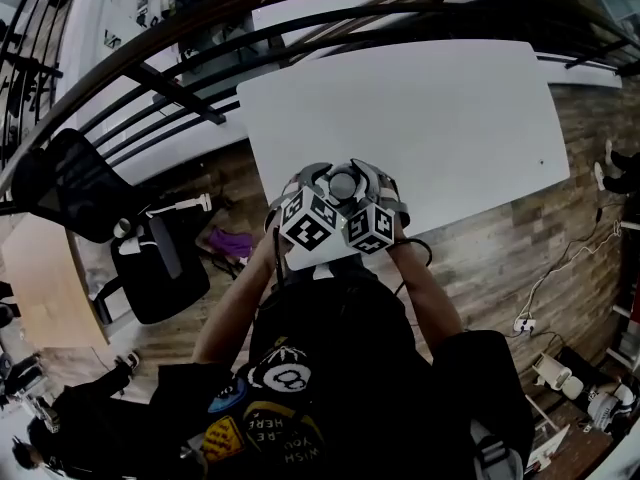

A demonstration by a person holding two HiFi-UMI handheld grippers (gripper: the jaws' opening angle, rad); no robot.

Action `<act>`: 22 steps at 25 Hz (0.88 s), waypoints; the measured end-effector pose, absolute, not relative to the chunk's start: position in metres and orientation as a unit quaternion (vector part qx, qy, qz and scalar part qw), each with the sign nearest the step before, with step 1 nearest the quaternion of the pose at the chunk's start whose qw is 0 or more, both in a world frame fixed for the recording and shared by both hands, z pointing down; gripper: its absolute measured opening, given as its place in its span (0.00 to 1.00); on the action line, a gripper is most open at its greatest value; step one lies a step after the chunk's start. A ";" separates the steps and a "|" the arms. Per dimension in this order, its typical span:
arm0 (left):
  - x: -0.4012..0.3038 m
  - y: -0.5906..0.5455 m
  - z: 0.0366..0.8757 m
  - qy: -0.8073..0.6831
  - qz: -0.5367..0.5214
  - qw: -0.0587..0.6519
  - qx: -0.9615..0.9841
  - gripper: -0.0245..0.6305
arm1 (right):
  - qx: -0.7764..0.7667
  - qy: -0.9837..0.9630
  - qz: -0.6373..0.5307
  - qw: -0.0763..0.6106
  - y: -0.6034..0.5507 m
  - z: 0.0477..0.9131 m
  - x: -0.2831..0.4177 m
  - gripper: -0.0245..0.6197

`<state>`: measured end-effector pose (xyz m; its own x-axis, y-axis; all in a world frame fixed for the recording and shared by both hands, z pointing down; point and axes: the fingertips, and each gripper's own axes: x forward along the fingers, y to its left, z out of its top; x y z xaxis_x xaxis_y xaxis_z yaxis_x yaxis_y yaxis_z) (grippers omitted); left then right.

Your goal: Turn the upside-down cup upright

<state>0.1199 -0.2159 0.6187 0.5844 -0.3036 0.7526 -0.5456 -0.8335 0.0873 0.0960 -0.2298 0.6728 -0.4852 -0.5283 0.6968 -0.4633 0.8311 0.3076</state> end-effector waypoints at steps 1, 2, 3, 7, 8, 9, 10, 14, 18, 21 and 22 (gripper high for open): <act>0.121 -0.212 0.614 -0.238 0.378 0.164 0.880 0.58 | 0.282 -0.858 -0.046 0.427 -0.227 0.669 0.097 0.65; 0.123 -0.209 0.610 -0.234 0.372 0.165 0.883 0.56 | 0.274 -0.855 -0.055 0.437 -0.224 0.666 0.099 0.65; 0.124 -0.206 0.606 -0.230 0.366 0.164 0.887 0.53 | 0.265 -0.852 -0.063 0.447 -0.222 0.664 0.100 0.65; 0.123 -0.197 0.592 -0.218 0.316 0.203 0.901 0.51 | 0.220 -0.854 -0.078 0.465 -0.209 0.651 0.103 0.65; 0.121 -0.193 0.590 -0.212 0.300 0.223 0.903 0.51 | 0.204 -0.858 -0.076 0.465 -0.203 0.648 0.103 0.65; 0.119 -0.190 0.588 -0.203 0.282 0.245 0.905 0.51 | 0.185 -0.864 -0.071 0.462 -0.196 0.646 0.103 0.65; 0.117 -0.186 0.586 -0.194 0.263 0.268 0.906 0.51 | 0.165 -0.872 -0.061 0.457 -0.189 0.643 0.102 0.65; 0.102 -0.180 0.577 -0.161 0.168 0.370 0.900 0.50 | 0.082 -0.916 0.015 0.393 -0.167 0.627 0.093 0.65; 0.087 -0.184 0.571 -0.143 0.063 0.463 0.873 0.50 | 0.050 -0.956 0.123 0.260 -0.166 0.605 0.092 0.65; 0.082 -0.191 0.565 -0.145 0.003 0.497 0.856 0.50 | 0.069 -0.961 0.203 0.173 -0.179 0.586 0.097 0.65; 0.081 -0.194 0.563 -0.148 -0.010 0.500 0.853 0.50 | 0.082 -0.960 0.225 0.146 -0.183 0.581 0.100 0.65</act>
